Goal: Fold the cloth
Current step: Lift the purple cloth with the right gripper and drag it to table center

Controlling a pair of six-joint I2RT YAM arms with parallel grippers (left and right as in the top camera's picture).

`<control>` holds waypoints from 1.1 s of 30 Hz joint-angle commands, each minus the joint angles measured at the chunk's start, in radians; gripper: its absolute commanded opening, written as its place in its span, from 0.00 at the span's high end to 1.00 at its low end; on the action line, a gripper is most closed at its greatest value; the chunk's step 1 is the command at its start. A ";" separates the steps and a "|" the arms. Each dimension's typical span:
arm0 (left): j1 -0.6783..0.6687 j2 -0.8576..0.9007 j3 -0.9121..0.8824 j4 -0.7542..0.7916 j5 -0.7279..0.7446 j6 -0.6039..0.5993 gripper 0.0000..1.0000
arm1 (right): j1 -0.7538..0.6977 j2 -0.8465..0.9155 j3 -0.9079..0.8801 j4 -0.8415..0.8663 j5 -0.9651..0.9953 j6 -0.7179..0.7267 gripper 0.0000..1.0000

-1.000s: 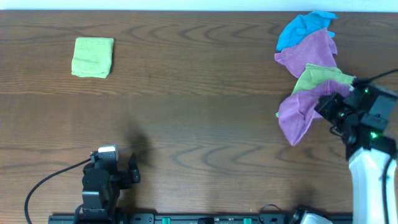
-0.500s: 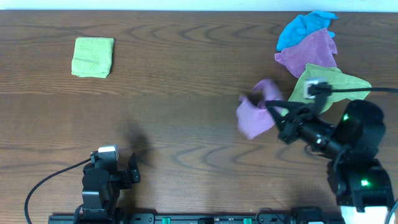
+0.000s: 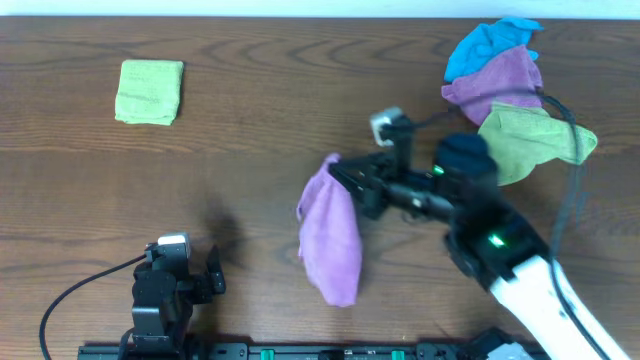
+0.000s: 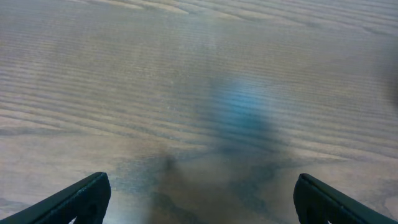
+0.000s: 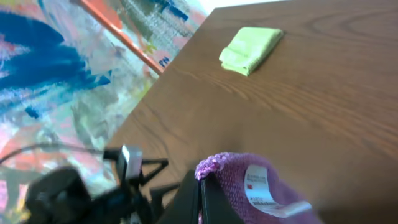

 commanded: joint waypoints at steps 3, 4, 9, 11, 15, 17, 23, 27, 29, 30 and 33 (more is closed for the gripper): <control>-0.003 -0.006 -0.011 -0.014 -0.010 0.010 0.05 | 0.105 0.179 0.149 0.127 -0.001 0.111 0.99; -0.003 -0.006 -0.011 -0.014 -0.010 0.010 0.05 | 0.137 0.212 0.193 0.132 -0.001 0.111 0.99; -0.003 -0.006 -0.011 -0.014 -0.010 0.010 0.05 | 0.248 0.303 0.346 0.130 0.000 0.085 0.99; -0.003 -0.006 -0.011 -0.014 -0.010 0.010 0.05 | 0.265 0.316 0.377 0.124 0.003 0.065 0.99; -0.003 -0.006 -0.011 -0.015 -0.010 0.010 0.05 | 0.192 0.316 0.378 0.034 0.086 0.062 0.99; -0.003 -0.006 -0.011 -0.014 -0.010 0.010 0.05 | 0.117 0.318 0.378 -0.093 0.145 0.027 0.99; -0.003 -0.006 -0.011 -0.015 -0.010 0.010 0.05 | -0.127 0.327 0.378 -0.459 0.599 0.006 0.99; -0.003 -0.006 -0.011 -0.015 -0.010 0.010 0.05 | -0.221 0.330 0.378 -0.488 0.619 0.003 0.06; -0.003 -0.006 -0.011 -0.014 -0.010 0.010 0.05 | -0.227 0.330 0.378 -0.502 0.618 -0.018 0.01; -0.003 -0.006 -0.011 -0.014 -0.010 0.010 0.05 | -0.227 0.330 0.378 -0.507 0.618 -0.032 0.01; -0.003 -0.006 -0.011 -0.015 -0.010 0.010 0.05 | -0.211 0.330 0.378 -0.532 0.591 -0.093 0.01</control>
